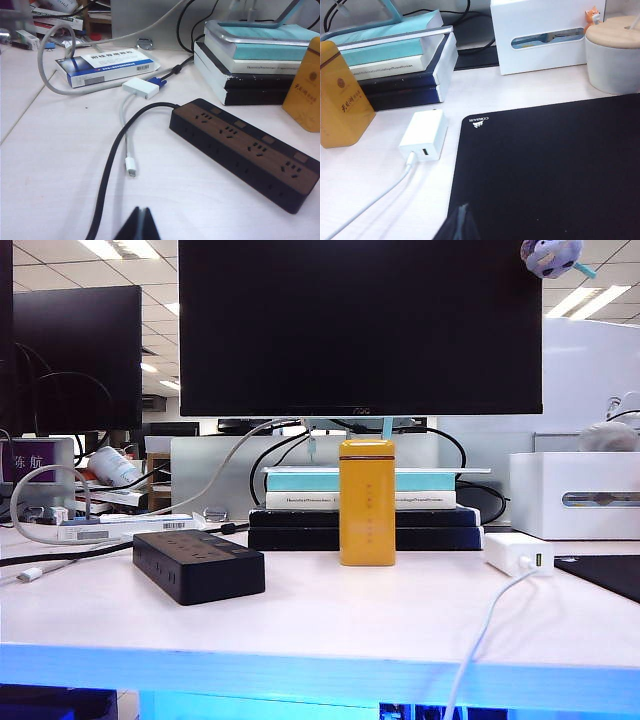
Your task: Plug the white charger into the left socket.
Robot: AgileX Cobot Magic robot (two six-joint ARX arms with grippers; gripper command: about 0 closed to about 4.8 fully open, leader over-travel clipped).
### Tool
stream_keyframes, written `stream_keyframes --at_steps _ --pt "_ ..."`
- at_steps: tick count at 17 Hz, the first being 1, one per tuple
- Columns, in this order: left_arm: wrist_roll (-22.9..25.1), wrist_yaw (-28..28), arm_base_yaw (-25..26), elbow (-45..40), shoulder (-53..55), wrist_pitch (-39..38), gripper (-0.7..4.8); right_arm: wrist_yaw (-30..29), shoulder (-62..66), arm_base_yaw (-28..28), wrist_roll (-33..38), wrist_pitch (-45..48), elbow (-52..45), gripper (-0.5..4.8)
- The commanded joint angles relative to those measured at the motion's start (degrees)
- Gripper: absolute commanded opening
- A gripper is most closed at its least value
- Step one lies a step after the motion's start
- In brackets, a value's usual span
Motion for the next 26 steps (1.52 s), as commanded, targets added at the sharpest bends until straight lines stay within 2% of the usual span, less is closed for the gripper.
stream_keyframes --at_steps 1,7,8,10,15,20,24,26 --pt "0.07 0.04 0.09 -0.02 -0.13 -0.55 -0.05 0.83 0.04 0.02 -0.42 0.46 -0.52 -0.01" --pt "-0.24 0.04 0.09 0.00 -0.13 -0.50 -0.05 0.52 0.04 0.02 0.07 1.14 -0.37 -0.01" --pt "-1.75 -0.04 0.09 0.02 -0.13 -0.50 -0.05 0.39 0.04 0.02 0.96 1.14 -0.17 -0.01" --pt "-13.09 -3.61 0.09 1.68 -0.13 -0.55 -0.05 0.61 0.04 0.02 2.73 -1.16 2.71 -0.02" --pt "-19.10 -9.70 0.09 9.94 0.57 -0.52 -0.05 7.37 0.42 -0.09 8.46 -1.92 12.09 -0.02" --pt "-16.79 -10.88 0.09 20.06 9.42 0.35 -0.05 8.11 5.01 -0.09 8.79 -1.90 21.66 -0.02" --pt "-15.85 -10.80 0.09 33.16 24.11 0.39 -0.05 8.09 14.82 -0.09 8.76 -1.07 31.76 -0.02" --pt "-13.03 -8.44 0.09 39.52 30.60 0.26 -0.05 8.07 20.17 -0.09 8.79 -0.46 36.30 -0.02"
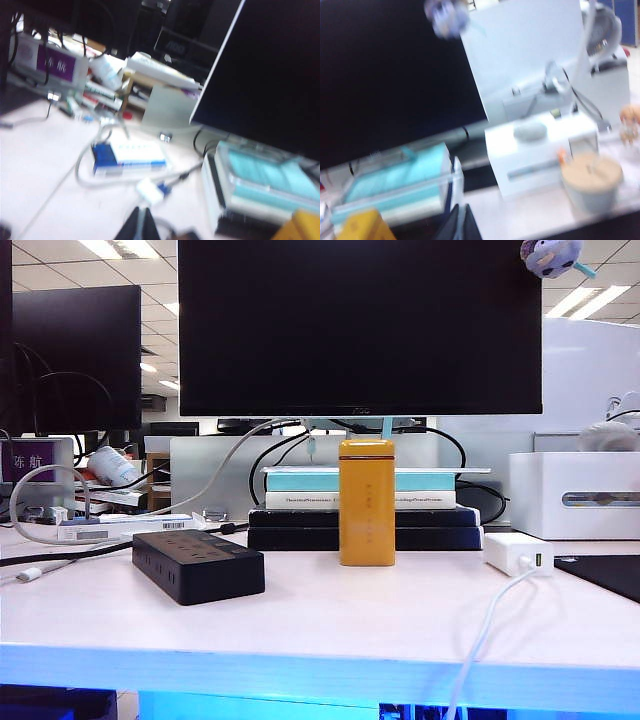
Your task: Plug the white charger into the left socket.
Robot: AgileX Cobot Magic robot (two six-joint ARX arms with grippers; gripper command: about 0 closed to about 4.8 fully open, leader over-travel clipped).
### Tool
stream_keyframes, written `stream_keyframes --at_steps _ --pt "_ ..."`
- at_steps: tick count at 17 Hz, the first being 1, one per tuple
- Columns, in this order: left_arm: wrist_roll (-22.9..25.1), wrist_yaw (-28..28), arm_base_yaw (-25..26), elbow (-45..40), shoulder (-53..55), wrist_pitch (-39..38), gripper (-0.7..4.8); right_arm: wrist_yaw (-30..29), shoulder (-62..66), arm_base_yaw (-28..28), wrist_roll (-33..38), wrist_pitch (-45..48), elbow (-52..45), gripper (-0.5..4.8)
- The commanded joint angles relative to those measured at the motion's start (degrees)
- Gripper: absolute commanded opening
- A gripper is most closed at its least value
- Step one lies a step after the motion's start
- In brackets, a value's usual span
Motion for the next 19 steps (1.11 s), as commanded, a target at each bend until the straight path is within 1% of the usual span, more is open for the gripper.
stream_keyframes --at_steps 1,2,3,5,7,8,10,11,12,13,14,15,16,17,18,19 --pt "6.56 5.16 0.09 9.68 9.40 0.70 -0.05 0.02 8.76 -0.02 0.24 -0.22 7.80 -0.02" --pt "8.57 7.28 0.09 13.07 12.66 0.46 -0.05 -0.28 12.66 -0.02 0.94 -1.86 11.23 -0.02" --pt "9.57 11.04 0.09 17.70 16.87 -0.72 -0.05 -2.86 18.86 -0.04 2.95 -4.63 17.16 -0.02" --pt "12.41 19.02 0.09 22.43 21.29 -1.07 -0.05 -8.50 27.04 -0.04 2.91 -5.53 24.15 -0.02" --pt "15.08 28.70 0.09 25.59 24.15 -1.20 -0.05 -13.57 34.45 0.04 2.82 -5.46 30.21 -0.02" --pt "15.54 33.68 0.09 26.86 25.00 -2.10 -0.05 -15.82 39.71 0.42 3.32 -5.81 34.14 -0.02" --pt "16.46 41.05 0.09 26.99 25.05 -2.32 -0.05 -19.43 45.37 1.57 8.74 -4.79 37.53 -0.02" --pt "16.48 46.95 0.09 26.99 25.05 -2.32 -0.05 -24.61 48.33 1.81 13.42 -2.21 38.21 -0.02" --pt "16.31 49.64 0.09 26.99 25.05 -2.34 -0.05 -29.92 50.69 1.86 17.68 0.39 38.21 -0.02" --pt "16.04 50.51 0.09 26.99 25.03 -2.49 -0.05 -34.82 53.53 1.97 21.68 2.82 38.21 -0.01" --pt "14.80 50.45 0.09 26.99 24.94 -2.56 -0.05 -38.40 56.37 2.25 23.91 4.26 38.18 -0.01" --pt "13.97 50.36 0.09 26.99 24.92 -2.56 -0.05 -39.47 59.60 2.36 23.63 3.10 38.18 -0.02" --pt "13.77 50.14 0.09 26.99 24.92 -2.51 -0.05 -38.86 62.16 3.74 16.33 -0.63 38.18 -0.02" --pt "13.77 49.31 0.09 26.99 24.92 -2.47 -0.05 -36.26 63.08 4.92 10.25 -4.39 38.18 -0.02" --pt "13.77 49.22 0.09 26.99 24.94 -2.34 -0.05 -31.06 63.47 6.29 4.50 -9.01 38.18 -0.02" --pt "13.77 49.00 0.09 26.99 24.94 -2.32 -0.05 -24.22 63.47 8.11 0.68 -13.20 38.18 -0.02"
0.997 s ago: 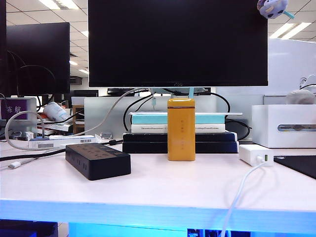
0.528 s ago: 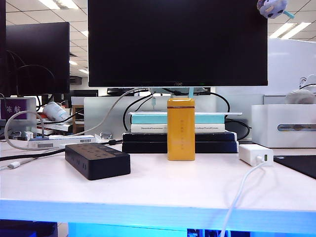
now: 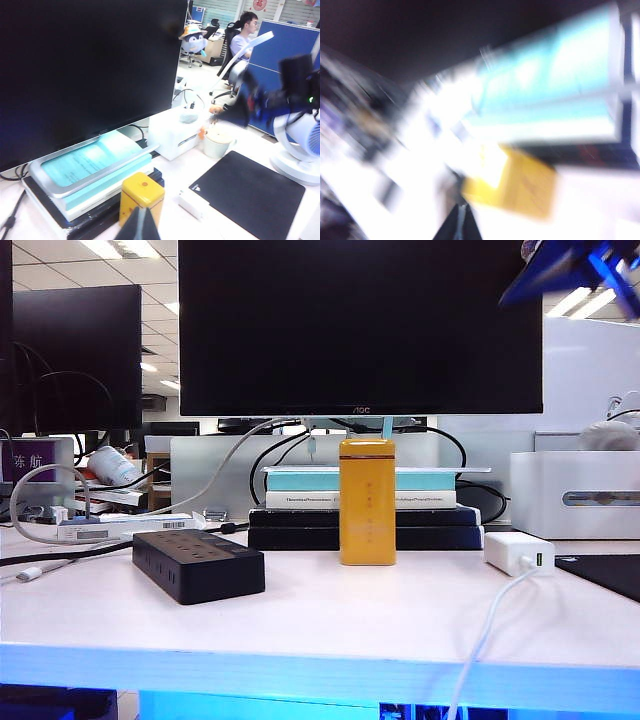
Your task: Plug the white charger into the left socket.
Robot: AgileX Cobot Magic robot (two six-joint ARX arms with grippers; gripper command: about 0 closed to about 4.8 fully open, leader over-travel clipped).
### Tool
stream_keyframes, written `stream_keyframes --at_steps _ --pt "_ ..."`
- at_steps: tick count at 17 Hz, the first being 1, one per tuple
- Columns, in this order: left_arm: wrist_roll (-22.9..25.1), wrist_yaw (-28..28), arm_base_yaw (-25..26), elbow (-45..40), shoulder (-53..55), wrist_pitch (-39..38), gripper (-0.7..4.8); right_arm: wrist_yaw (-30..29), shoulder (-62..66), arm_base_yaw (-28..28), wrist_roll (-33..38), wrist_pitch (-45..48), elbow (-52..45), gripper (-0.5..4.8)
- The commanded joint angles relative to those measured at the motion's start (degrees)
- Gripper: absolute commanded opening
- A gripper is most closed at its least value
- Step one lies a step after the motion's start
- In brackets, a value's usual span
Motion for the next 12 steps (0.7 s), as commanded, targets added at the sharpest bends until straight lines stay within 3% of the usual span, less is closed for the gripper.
stream_keyframes --at_steps 1,3,6,7,8,12 --pt "-0.15 -1.79 0.09 0.28 -0.20 0.72 -0.05 19.43 0.02 4.33 -12.68 -10.84 0.28 -0.01" --pt "-0.13 -1.90 0.09 0.28 -0.17 0.72 -0.05 27.50 1.22 6.86 -14.03 -13.84 0.31 -0.01" --pt "-0.20 -1.90 0.09 0.28 -0.20 0.72 -0.05 28.13 6.25 7.78 -14.01 -16.76 0.28 0.02" --pt "-0.20 -1.88 0.09 0.28 -0.20 0.72 -0.05 27.98 9.18 7.91 -14.01 -17.22 0.28 2.77" --pt "-0.20 -1.90 0.09 0.28 -0.20 0.70 -0.05 26.36 11.28 7.93 -13.99 -16.85 0.31 4.79" --pt "-0.35 -1.88 0.09 0.28 -0.20 0.68 -0.05 27.34 16.96 7.96 -14.05 -15.23 0.31 4.79"
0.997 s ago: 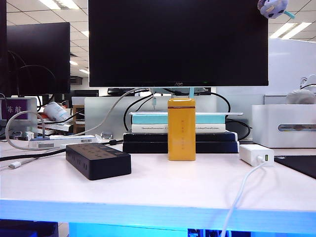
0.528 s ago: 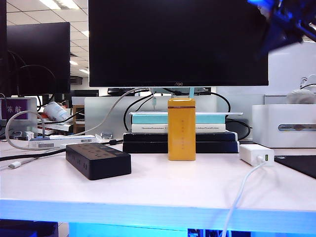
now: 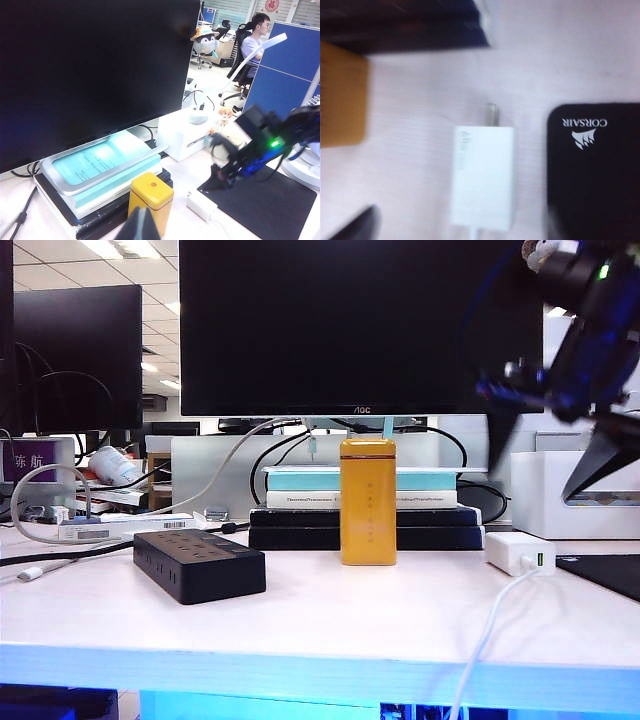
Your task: Plug the white charger into the left socket.
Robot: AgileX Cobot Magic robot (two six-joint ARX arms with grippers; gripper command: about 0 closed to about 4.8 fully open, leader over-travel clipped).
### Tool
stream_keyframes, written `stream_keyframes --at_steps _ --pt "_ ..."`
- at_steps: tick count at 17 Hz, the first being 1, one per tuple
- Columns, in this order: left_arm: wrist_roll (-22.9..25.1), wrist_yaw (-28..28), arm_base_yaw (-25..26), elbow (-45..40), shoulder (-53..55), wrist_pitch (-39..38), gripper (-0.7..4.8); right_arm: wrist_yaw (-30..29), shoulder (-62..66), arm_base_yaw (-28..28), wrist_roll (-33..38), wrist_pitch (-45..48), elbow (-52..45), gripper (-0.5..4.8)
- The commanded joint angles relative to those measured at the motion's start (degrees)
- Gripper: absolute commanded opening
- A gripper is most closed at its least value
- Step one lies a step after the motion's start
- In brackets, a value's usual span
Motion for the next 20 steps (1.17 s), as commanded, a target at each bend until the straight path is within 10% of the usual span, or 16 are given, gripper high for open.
stream_keyframes --at_steps 1,5,18,20 --pt "-0.20 0.11 0.09 0.28 -0.20 0.68 -0.05 1.25 2.69 0.37 -0.15 1.62 0.20 4.79" --pt "-0.20 0.11 0.09 0.28 -0.20 0.66 -0.05 8.96 5.18 4.31 -4.22 3.28 0.26 4.79" --pt "-0.42 0.31 0.09 0.28 -0.26 -0.15 -0.05 8.66 12.35 4.22 -6.78 4.07 0.59 4.79" --pt "-0.42 0.31 0.09 0.28 -0.26 -0.20 -0.05 8.59 12.33 4.09 -6.84 0.70 2.01 1.80"
